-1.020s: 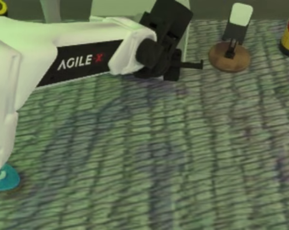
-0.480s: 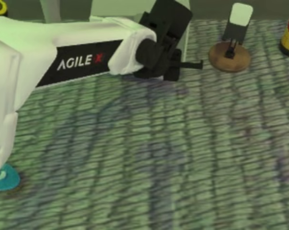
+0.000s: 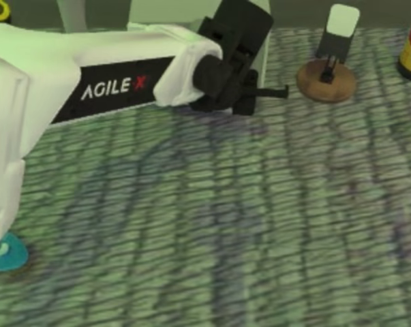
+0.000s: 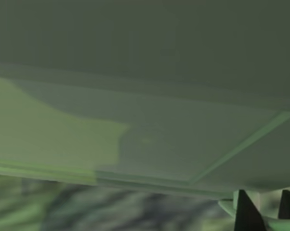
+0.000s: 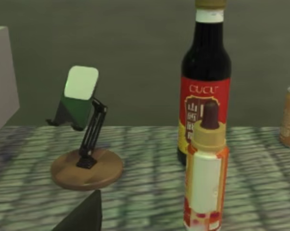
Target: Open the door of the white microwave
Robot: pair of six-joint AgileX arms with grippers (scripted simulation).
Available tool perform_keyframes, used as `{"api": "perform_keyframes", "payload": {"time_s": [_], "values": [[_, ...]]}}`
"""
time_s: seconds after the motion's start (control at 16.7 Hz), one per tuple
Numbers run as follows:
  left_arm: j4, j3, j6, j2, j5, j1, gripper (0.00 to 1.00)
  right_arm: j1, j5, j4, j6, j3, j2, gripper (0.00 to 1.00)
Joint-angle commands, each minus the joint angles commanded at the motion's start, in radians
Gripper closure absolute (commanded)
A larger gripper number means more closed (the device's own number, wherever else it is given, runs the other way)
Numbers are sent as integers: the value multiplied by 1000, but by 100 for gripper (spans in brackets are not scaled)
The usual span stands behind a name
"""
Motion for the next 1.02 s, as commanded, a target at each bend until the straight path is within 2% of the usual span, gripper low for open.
{"api": "perform_keyframes", "payload": {"time_s": [0.36,1.02], "values": [[0,0,0,0,0,0,100,0,0,0,0,0,0,0],[53,-90,70,-55,53,13,100,0,0,0,0,0,0,0]]}}
